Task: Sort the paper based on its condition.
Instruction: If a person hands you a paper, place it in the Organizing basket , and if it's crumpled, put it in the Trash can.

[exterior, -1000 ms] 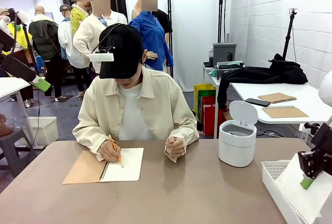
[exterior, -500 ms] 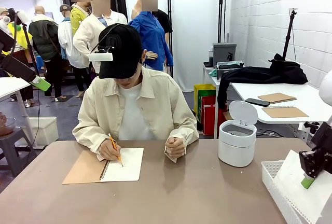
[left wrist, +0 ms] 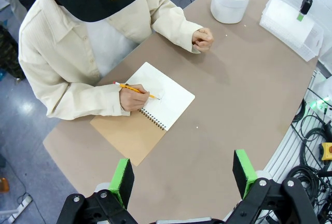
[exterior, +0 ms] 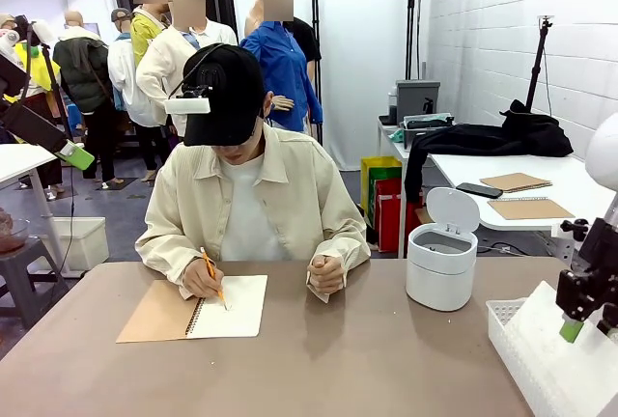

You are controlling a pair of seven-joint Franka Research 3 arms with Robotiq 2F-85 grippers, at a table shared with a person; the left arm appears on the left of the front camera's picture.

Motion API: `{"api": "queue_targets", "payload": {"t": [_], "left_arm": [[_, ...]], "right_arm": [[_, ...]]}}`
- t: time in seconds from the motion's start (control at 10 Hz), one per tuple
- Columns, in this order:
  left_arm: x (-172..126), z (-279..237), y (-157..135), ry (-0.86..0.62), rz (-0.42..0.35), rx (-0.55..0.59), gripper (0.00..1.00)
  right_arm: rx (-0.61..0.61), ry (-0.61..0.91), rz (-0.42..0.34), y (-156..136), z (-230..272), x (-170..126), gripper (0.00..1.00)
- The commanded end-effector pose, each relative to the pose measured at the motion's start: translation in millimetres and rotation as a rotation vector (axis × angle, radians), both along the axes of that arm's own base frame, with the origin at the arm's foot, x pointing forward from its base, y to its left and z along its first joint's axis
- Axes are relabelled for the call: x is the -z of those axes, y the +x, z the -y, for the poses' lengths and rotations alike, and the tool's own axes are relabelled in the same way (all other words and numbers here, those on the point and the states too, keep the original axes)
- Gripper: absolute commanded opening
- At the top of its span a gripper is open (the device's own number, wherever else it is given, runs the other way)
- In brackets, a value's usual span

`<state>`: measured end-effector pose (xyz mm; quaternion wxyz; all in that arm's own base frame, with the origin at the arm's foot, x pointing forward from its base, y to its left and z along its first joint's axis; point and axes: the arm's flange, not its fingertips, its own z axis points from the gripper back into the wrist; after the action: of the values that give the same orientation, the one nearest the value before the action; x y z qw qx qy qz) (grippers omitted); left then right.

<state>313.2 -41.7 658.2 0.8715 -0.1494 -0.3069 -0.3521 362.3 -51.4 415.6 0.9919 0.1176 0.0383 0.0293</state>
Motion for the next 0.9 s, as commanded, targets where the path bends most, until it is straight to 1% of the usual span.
{"api": "queue_targets", "payload": {"t": [0.0,0.1,0.2,0.3,0.4,0.6,0.7,0.8], "left_arm": [[0,0,0,-0.003,0.004,-0.001,1.00],[0,0,0,-0.003,0.004,-0.001,1.00],[0,0,0,-0.003,0.004,-0.001,1.00],[0,0,0,-0.003,0.004,-0.001,1.00],[0,0,0,-0.003,0.004,-0.001,1.00],[0,0,0,-0.003,0.004,-0.001,1.00],[0,0,0,-0.003,0.004,-0.001,1.00],[0,0,0,-0.003,0.004,-0.001,1.00]], "right_arm": [[0.002,-0.089,0.017,7,3,-30,1.00],[-0.001,-0.138,0.044,14,1,-46,1.00],[-0.016,-0.143,0.083,21,-5,-61,1.00],[-0.057,-0.137,0.118,30,-16,-76,1.00],[-0.119,-0.081,0.145,36,-30,-86,1.00],[-0.279,0.038,0.205,52,-72,-95,1.00],[-0.357,0.105,0.265,63,-98,-104,1.00],[-0.427,0.132,0.312,72,-121,-110,1.00]]}}
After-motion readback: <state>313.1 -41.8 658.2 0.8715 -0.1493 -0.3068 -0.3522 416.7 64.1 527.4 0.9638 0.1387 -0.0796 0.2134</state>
